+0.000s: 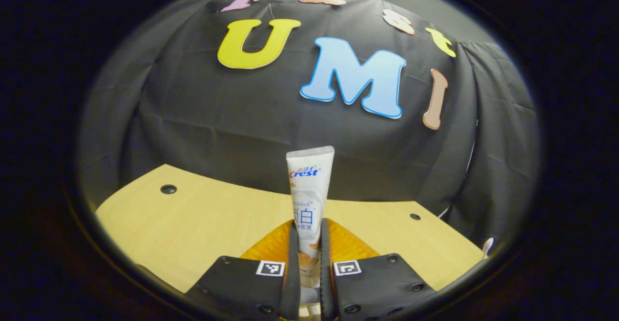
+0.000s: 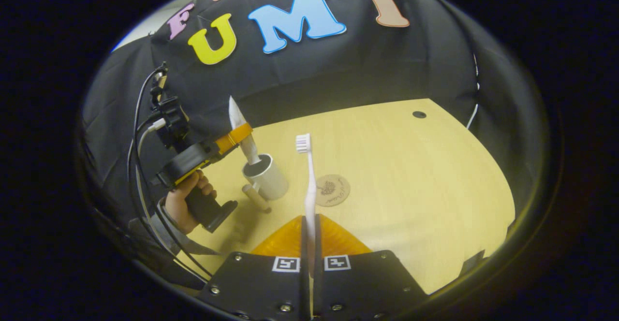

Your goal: Put the toothbrush and toothpaste on the desktop into the cup, then pick up the cup and place it on the coaster on the desktop.

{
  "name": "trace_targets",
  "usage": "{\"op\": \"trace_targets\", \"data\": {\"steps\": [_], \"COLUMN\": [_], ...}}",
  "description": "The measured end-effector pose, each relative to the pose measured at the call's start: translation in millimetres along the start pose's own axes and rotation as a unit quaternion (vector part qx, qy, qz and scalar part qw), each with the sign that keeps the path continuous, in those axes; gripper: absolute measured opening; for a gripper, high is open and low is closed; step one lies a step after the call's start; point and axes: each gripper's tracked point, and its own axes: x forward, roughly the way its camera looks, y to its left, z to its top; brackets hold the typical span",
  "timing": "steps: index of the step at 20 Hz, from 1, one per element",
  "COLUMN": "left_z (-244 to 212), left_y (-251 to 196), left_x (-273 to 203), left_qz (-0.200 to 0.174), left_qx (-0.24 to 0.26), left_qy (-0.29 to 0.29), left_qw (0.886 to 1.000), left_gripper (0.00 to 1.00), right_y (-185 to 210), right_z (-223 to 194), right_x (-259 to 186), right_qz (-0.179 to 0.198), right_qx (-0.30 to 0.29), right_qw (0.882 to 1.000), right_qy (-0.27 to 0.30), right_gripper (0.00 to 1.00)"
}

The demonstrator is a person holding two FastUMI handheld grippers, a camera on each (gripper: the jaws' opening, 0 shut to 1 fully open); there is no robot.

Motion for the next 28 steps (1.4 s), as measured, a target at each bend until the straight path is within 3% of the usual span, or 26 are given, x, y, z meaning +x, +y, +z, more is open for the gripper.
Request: {"op": "trace_targets", "data": {"steps": [2,7,10,11,15,17,18,19,20,21,28], "left_z": [-14.8,-45.7,-55.1,-51.9,-42.9,-43.2,-43.5,-42.4,-39.2,-35.6,-23.3], "left_y": [0.1,-2.2,-5.8,-5.2,-4.8,-0.5,0.6,3.0,2.9,3.6,14.7], "left_x": [4.0,5.9,5.5,2.5,-7.6,-14.0,-18.2,-26.1,-31.7,-39.5,-101.3], "left_qz": [0.001,-0.002,-0.005,-0.003,-0.005,-0.004,-0.004,-0.003,-0.008,-0.007,-0.007], "left_qx": [0.005,0.002,0.005,0.008,0.003,-0.005,-0.009,-0.011,-0.013,-0.012,-0.017], "left_qy": [0.016,0.068,0.084,0.079,0.071,0.075,0.075,0.075,0.074,0.071,0.078], "left_qw": [1.0,0.998,0.996,0.997,0.997,0.997,0.997,0.997,0.997,0.997,0.997], "left_gripper": [0.22,0.33,0.53,0.51,0.87,0.82,0.94,0.93,0.82,0.96,0.97], "right_y": [0.8,3.0,4.0,3.5,5.0,6.3,6.9,9.7,11.8,17.3,49.4], "right_z": [-2.1,-5.1,-5.4,-6.1,-5.3,-2.0,0.4,2.7,6.9,10.2,43.7], "right_x": [2.1,5.1,5.9,6.6,7.5,7.3,7.9,9.3,10.6,14.0,37.7], "right_qz": [0.003,0.008,0.011,0.011,0.015,0.019,0.021,0.024,0.028,0.032,0.074], "right_qx": [0.001,-0.002,-0.004,-0.004,-0.004,-0.006,-0.008,-0.011,-0.013,-0.016,-0.045], "right_qw": [1.0,1.0,1.0,1.0,1.0,1.0,1.0,1.0,1.0,0.999,0.996], "right_qy": [0.002,0.003,0.005,0.005,0.003,0.001,-0.001,-0.004,-0.007,-0.011,-0.037], "right_gripper": [0.04,0.04,0.04,0.04,0.04,0.04,0.04,0.04,0.04,0.04,0.04]}}
